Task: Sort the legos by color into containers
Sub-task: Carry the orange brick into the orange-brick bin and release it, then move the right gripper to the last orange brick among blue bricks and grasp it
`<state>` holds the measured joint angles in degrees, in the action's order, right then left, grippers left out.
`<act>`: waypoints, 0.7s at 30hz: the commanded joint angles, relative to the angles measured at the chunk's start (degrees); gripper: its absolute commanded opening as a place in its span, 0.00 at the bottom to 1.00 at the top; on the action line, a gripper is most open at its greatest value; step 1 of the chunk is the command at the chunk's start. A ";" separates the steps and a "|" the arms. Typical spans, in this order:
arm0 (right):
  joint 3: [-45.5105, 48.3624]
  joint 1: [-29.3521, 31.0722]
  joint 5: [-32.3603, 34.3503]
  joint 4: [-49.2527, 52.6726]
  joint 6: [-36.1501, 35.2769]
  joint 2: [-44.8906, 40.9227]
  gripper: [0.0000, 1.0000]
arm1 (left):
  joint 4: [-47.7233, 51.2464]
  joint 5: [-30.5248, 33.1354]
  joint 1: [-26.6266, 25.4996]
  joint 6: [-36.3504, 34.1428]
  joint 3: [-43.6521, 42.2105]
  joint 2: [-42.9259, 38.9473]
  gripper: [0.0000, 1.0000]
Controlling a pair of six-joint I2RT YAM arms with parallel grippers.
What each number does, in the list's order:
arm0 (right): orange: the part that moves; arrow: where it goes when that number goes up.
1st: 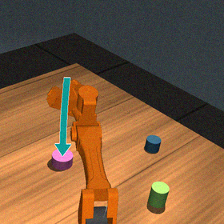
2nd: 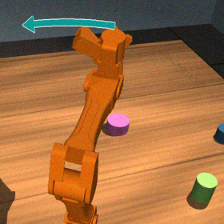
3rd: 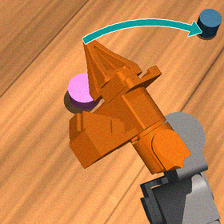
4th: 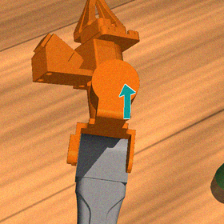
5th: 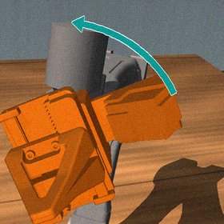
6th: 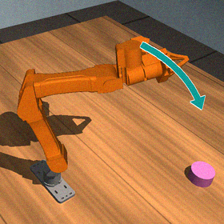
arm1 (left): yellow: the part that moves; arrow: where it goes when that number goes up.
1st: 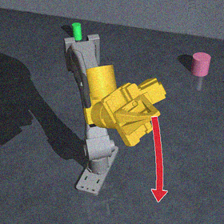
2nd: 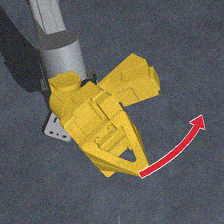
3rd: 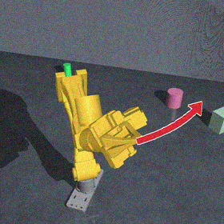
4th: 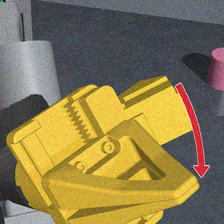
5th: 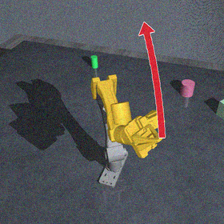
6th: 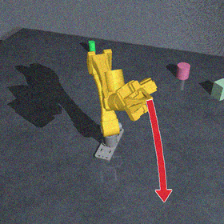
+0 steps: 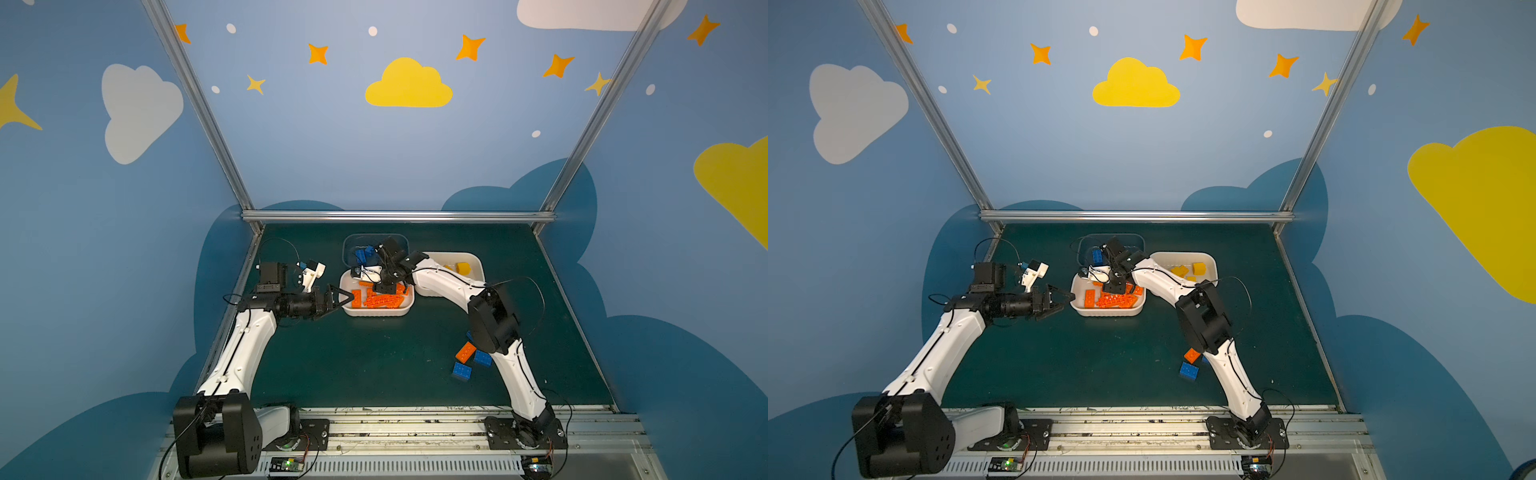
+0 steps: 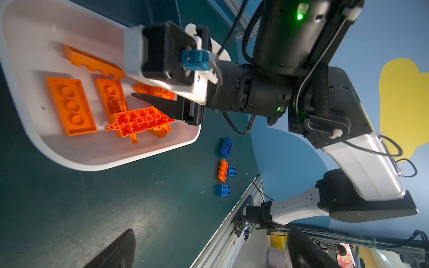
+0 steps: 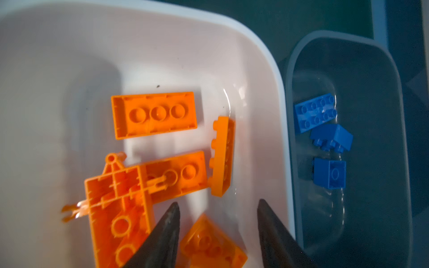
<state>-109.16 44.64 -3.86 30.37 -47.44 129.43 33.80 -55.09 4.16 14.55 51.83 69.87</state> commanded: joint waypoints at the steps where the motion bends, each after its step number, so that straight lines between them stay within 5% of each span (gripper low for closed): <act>1: 6.05 -2.11 0.78 0.79 3.46 -9.51 0.56 | -0.50 -1.51 0.37 -0.30 -0.75 -0.67 1.00; 14: 39.38 -11.82 -0.24 19.56 6.17 -43.83 0.61 | -5.63 -2.56 -1.43 2.60 -2.60 0.84 1.00; 21: 54.99 -13.26 7.96 22.43 2.02 -54.75 0.61 | -7.21 -2.00 -3.27 3.08 -2.37 2.74 1.00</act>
<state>-57.63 31.53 0.40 49.21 -43.75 77.06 27.77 -56.38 1.34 17.43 49.78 71.77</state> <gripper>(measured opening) 0.605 0.997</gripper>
